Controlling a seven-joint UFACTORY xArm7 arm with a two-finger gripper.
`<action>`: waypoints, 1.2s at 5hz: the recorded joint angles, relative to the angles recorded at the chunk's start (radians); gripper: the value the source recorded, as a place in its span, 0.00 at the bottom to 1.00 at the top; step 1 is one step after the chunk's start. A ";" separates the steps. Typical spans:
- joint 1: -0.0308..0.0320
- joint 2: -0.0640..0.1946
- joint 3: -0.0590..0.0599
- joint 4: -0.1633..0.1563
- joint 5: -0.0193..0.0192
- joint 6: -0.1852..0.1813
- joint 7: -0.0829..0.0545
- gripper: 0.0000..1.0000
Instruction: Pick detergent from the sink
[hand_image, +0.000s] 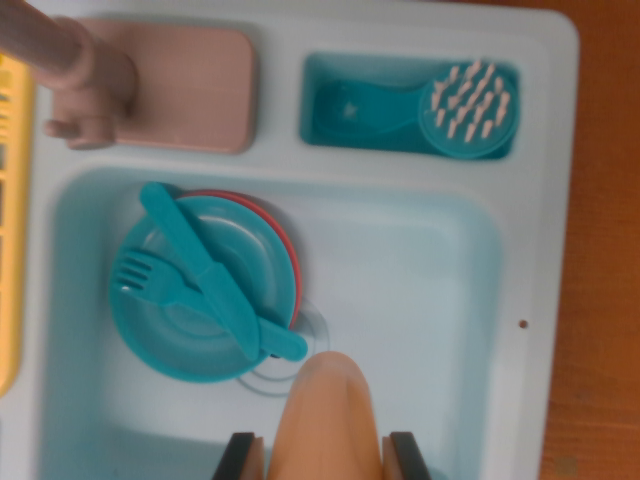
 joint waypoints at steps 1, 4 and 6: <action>0.0002 -0.012 0.000 0.034 -0.0028 0.046 0.003 1.00; 0.0005 -0.024 0.000 0.067 -0.0055 0.091 0.007 1.00; 0.0007 -0.036 0.000 0.099 -0.0081 0.134 0.010 1.00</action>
